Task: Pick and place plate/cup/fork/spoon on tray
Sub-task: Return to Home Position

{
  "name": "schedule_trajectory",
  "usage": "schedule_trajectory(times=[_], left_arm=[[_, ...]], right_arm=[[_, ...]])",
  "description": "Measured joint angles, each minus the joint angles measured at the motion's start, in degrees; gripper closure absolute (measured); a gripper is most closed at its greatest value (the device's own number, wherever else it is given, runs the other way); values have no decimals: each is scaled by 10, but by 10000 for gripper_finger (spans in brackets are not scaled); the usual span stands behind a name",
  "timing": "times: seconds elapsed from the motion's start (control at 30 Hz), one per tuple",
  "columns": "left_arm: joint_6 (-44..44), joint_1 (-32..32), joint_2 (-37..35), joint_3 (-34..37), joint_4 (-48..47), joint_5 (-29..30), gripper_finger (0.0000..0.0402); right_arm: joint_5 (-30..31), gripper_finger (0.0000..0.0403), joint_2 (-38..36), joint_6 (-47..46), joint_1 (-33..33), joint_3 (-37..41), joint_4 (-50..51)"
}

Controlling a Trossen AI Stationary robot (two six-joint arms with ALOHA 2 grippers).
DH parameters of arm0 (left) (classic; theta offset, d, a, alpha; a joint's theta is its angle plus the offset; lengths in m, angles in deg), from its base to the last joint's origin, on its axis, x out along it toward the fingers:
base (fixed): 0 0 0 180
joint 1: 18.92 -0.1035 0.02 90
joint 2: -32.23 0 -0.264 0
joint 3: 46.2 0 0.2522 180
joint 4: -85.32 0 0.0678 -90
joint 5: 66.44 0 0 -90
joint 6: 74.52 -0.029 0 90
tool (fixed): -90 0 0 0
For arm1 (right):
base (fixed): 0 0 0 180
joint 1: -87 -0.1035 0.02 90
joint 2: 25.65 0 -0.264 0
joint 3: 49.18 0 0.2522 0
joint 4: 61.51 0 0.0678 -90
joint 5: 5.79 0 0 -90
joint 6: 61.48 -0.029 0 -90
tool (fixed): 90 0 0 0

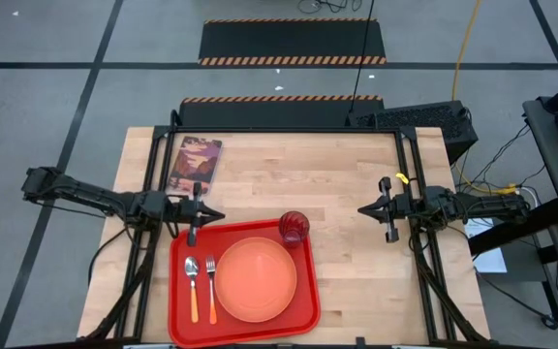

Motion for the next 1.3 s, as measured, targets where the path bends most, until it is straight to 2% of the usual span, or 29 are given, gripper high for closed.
schedule_trajectory(times=[0.4,0.63,0.9,1.1,1.3], left_arm=[[9,0,-20,18,12,-3,383],[4,0,-106,18,-33,9,383],[-2,-19,-212,18,-136,15,383],[0,-39,-262,18,-197,12,383],[-8,-52,-292,17,-214,-18,383]], right_arm=[[0,403,0,0,0,0,0],[0,403,0,0,0,0,0],[0,403,0,0,0,0,0],[0,403,0,0,0,0,0],[0,403,0,0,0,0,0]])
